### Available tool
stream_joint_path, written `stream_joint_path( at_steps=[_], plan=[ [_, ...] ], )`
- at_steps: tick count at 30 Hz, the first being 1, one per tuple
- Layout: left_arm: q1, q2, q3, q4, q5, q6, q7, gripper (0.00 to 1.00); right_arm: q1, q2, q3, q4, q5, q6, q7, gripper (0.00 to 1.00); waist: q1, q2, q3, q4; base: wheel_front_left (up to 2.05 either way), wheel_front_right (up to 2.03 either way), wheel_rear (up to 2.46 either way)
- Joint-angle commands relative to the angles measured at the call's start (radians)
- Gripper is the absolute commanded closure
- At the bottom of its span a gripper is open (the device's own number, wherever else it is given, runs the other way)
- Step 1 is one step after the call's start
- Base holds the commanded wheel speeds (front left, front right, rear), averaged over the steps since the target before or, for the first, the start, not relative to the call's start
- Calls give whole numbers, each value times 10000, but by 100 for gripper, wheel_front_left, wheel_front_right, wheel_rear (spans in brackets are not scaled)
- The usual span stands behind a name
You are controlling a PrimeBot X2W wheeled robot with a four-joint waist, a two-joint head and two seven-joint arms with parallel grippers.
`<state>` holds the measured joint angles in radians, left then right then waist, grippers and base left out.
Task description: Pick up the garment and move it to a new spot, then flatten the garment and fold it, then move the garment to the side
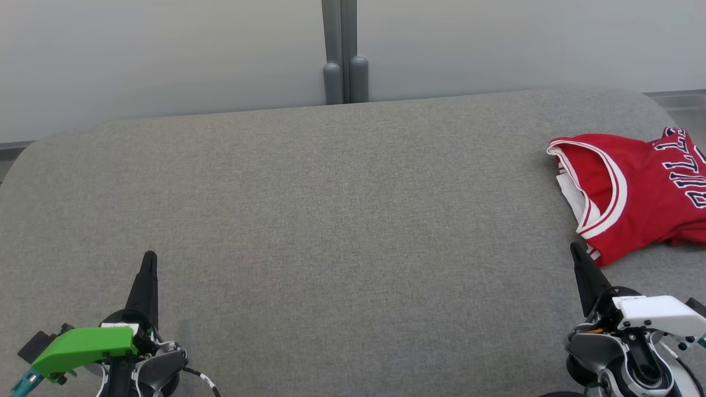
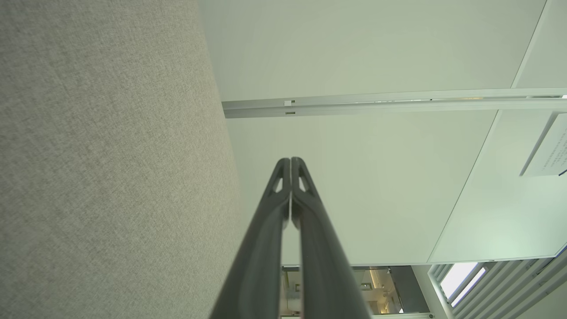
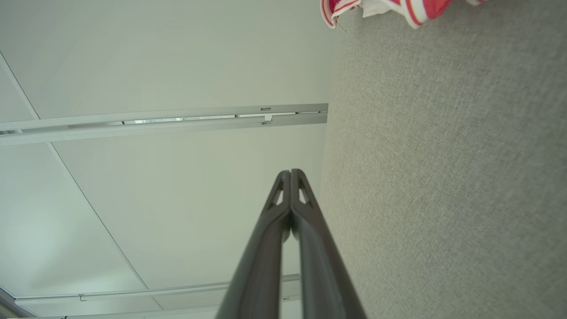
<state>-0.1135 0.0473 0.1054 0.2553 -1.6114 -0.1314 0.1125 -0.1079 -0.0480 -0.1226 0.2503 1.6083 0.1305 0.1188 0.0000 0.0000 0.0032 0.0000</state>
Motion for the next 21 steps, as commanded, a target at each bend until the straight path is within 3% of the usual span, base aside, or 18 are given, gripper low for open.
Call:
stream_joint_path(
  at_steps=[1,21],
  plan=[
    [-106,55,32,-37,-23,14,-8,100,-85,-42,-18,-49,60,4,34,100,0,0,0,0,0,0,0],
    [-106,55,29,-38,-25,14,-10,100,-84,-42,-17,-49,61,4,34,100,0,0,0,0,0,0,0]
  ],
)
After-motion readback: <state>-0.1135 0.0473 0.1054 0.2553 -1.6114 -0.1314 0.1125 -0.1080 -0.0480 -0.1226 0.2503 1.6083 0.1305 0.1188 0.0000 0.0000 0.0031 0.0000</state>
